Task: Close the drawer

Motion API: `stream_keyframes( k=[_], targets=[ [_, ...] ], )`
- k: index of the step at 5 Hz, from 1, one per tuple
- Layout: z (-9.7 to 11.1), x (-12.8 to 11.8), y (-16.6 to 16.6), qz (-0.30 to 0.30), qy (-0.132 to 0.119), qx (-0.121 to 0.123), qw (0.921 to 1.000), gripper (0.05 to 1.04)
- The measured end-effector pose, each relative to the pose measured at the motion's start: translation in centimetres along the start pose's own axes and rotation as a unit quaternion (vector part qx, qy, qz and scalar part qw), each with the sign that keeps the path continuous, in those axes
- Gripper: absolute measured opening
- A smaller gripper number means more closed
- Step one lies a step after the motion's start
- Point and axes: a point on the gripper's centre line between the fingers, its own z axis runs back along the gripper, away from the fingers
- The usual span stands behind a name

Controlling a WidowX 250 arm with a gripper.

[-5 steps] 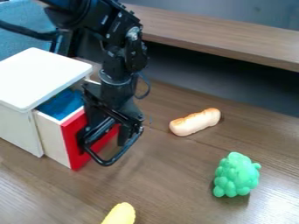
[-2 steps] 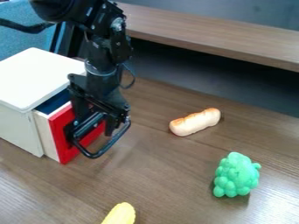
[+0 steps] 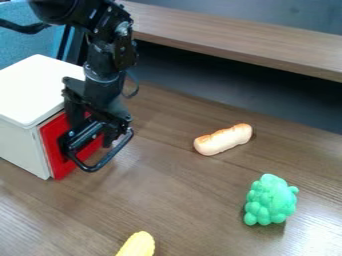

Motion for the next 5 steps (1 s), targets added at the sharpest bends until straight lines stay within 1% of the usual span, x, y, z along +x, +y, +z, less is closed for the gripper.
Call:
stream_keyframes(
  k=[1,2,3,4,5],
  targets=[
    [-0.8,-0.3,0.9,0.004,0.014,0.022,0.9997,0.999],
    [-1.3,-0.7,1.3,0.006,0.036,0.052,0.9980,0.999],
    [-1.3,-0.7,0.9,0.003,0.037,0.043,0.9984,0.999],
    [-1.1,-0.4,-1.1,-0.014,0.031,0.003,0.9994,0.999],
    [0.1,0.2,-3.7,-0.033,0.019,-0.053,0.9978,0.999]
  ],
)
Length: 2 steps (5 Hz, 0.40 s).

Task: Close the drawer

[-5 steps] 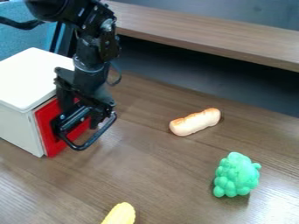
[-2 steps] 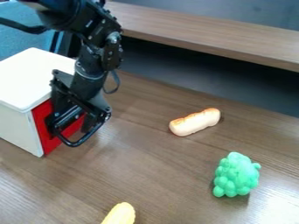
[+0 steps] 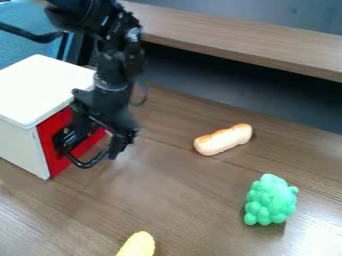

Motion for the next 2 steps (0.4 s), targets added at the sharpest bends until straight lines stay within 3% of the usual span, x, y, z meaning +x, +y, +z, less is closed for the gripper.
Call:
stream_keyframes(
  k=[1,2],
  targets=[
    [2.3,2.1,-2.2,-0.008,-0.025,-0.051,0.9984,0.999],
    [4.8,4.1,-2.5,0.000,-0.045,-0.079,0.9958,0.999]
  ],
)
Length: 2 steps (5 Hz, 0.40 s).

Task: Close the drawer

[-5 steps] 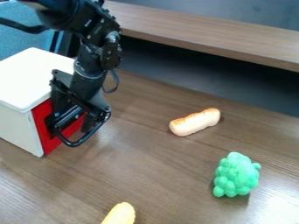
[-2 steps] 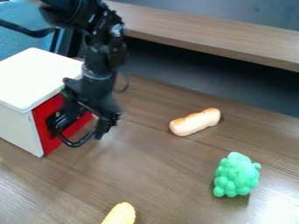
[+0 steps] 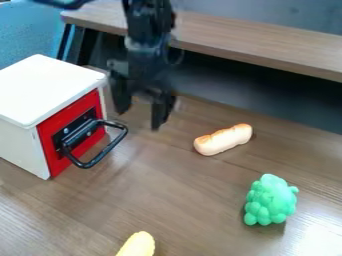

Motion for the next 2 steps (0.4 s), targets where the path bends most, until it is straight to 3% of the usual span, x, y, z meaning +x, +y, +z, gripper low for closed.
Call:
stream_keyframes(
  k=[1,2],
  targets=[
    [0.9,3.3,0.0,0.014,-0.008,-0.020,0.9997,0.999],
    [2.8,5.1,1.2,0.033,-0.023,-0.017,0.9991,0.999]
  ],
)
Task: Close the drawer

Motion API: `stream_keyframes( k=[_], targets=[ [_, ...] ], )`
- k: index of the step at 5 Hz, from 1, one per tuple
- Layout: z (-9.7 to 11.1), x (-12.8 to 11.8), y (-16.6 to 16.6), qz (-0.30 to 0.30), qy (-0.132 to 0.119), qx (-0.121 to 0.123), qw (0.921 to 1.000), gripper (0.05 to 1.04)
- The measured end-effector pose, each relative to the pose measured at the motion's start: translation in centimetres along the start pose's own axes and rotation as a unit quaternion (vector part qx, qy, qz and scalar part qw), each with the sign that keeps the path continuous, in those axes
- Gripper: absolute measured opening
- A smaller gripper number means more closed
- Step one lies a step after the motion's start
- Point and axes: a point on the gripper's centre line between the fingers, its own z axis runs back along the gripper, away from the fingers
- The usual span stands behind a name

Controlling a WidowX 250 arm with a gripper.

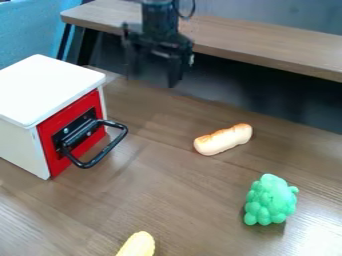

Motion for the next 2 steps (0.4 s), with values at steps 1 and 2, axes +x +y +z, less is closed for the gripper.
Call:
stream_keyframes(
  k=[1,2],
  targets=[
    [1.46,1.59,0.03,0.008,-0.009,-0.003,0.9999,0.999],
    [2.30,1.73,-0.01,0.013,-0.007,-0.007,0.9999,0.999]
  ],
)
